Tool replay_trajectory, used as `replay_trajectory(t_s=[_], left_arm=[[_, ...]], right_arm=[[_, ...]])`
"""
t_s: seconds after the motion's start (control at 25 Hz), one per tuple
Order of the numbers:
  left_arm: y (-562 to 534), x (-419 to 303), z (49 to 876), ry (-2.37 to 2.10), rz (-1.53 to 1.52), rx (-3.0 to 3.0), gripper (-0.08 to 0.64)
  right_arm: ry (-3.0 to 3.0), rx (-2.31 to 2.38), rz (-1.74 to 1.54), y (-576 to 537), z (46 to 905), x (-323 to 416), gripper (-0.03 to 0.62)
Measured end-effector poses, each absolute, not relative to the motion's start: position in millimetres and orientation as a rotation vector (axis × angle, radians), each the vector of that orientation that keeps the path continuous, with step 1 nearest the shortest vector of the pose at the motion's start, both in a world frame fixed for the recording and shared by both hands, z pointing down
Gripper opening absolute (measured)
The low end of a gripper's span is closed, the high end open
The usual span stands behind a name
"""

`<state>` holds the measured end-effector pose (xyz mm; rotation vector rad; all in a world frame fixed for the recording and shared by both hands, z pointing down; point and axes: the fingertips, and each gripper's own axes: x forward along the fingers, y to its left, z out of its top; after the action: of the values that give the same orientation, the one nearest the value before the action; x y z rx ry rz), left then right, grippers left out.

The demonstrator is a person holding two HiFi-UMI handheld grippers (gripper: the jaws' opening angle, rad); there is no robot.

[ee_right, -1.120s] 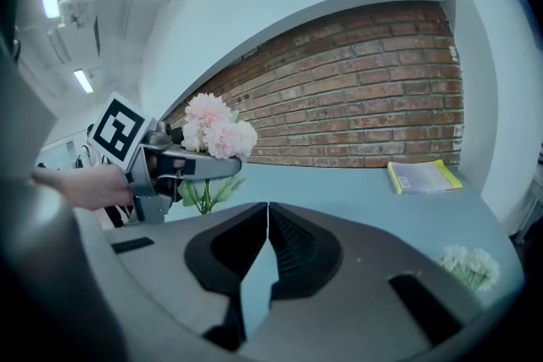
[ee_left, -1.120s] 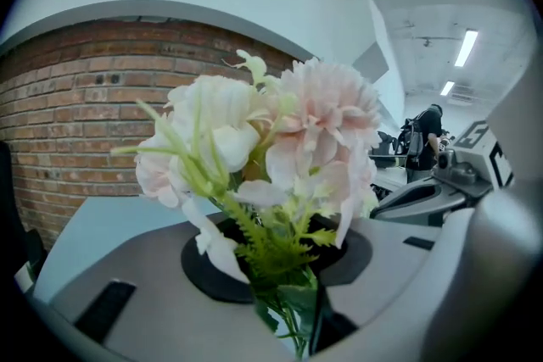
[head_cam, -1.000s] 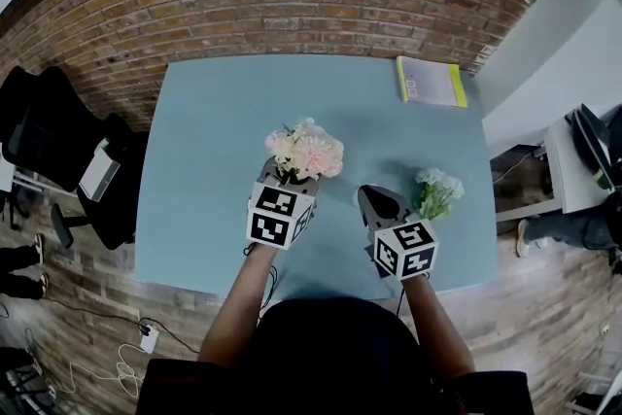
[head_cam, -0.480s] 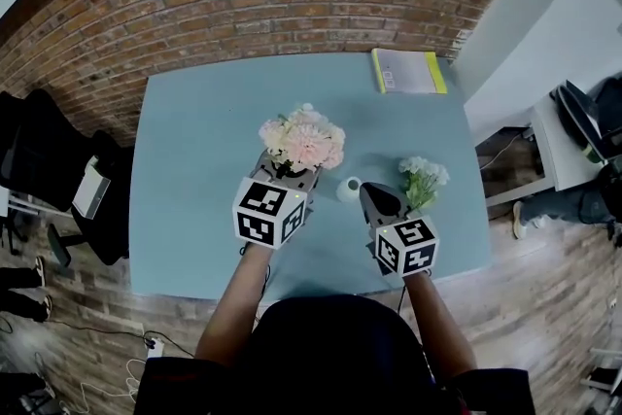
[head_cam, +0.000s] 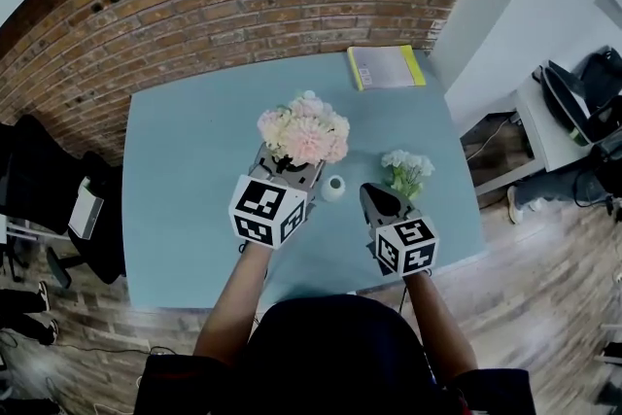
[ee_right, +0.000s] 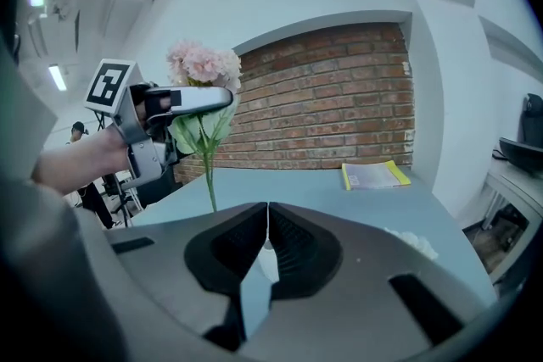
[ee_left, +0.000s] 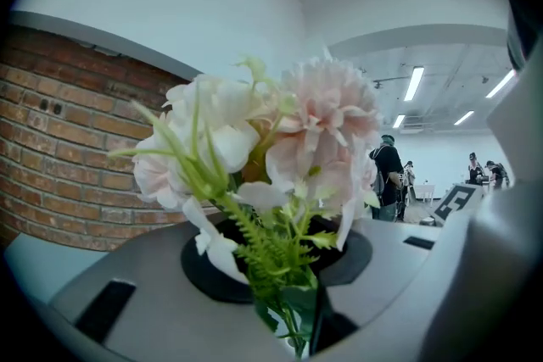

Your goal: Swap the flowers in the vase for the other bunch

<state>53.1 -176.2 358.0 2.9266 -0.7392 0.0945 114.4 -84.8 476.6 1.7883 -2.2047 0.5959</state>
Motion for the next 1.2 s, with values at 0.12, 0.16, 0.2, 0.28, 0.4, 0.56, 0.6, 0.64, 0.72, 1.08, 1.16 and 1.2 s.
replay_trajectory(t_s=[0.12, 0.16, 0.2, 0.28, 0.4, 0.56, 0.6, 0.64, 0.72, 1.08, 1.16, 1.2], left_arm=[[-170.7, 62.8, 344.5, -0.706, 0.011, 2.969, 0.146], [-169.6, 65.5, 341.2, -0.696, -0.013, 2.973, 0.146], [-169.0, 68.0, 339.4, -0.691, -0.027, 2.974, 0.146], [-169.1, 72.8, 338.6, -0.697, -0.033, 2.980, 0.146], [-167.8, 80.4, 336.3, -0.693, -0.056, 2.993, 0.146], [-165.9, 89.6, 336.8, -0.668, -0.086, 3.000, 0.146], [-166.2, 91.6, 338.1, -0.668, -0.086, 3.000, 0.146], [-166.6, 93.2, 339.7, -0.668, -0.083, 3.001, 0.146], [-167.0, 95.5, 343.3, -0.664, -0.077, 3.003, 0.146], [-167.5, 105.7, 363.9, -0.644, -0.062, 2.999, 0.146], [-166.5, 107.7, 368.3, -0.631, -0.072, 3.006, 0.146], [-166.4, 108.4, 370.6, -0.627, -0.073, 3.009, 0.146]], right_arm=[[-2.185, 1.818, 0.602, -79.3, 477.5, 124.0, 0.015], [-2.179, 1.827, 0.606, -77.9, 478.2, 126.8, 0.015], [-2.173, 1.836, 0.611, -76.3, 479.2, 129.2, 0.015], [-2.164, 1.851, 0.623, -74.0, 480.9, 133.2, 0.015], [-2.160, 1.866, 0.627, -72.9, 479.7, 137.5, 0.015], [-2.151, 1.875, 0.632, -71.6, 480.2, 141.7, 0.015], [-2.148, 1.877, 0.635, -71.1, 480.9, 143.0, 0.015], [-2.146, 1.878, 0.638, -70.7, 481.5, 144.1, 0.015], [-2.140, 1.881, 0.644, -70.2, 482.2, 145.4, 0.015], [-2.116, 1.894, 0.671, -69.3, 489.9, 151.7, 0.015], [-2.113, 1.898, 0.679, -70.0, 491.0, 152.8, 0.015], [-2.113, 1.898, 0.680, -70.7, 491.1, 152.9, 0.015]])
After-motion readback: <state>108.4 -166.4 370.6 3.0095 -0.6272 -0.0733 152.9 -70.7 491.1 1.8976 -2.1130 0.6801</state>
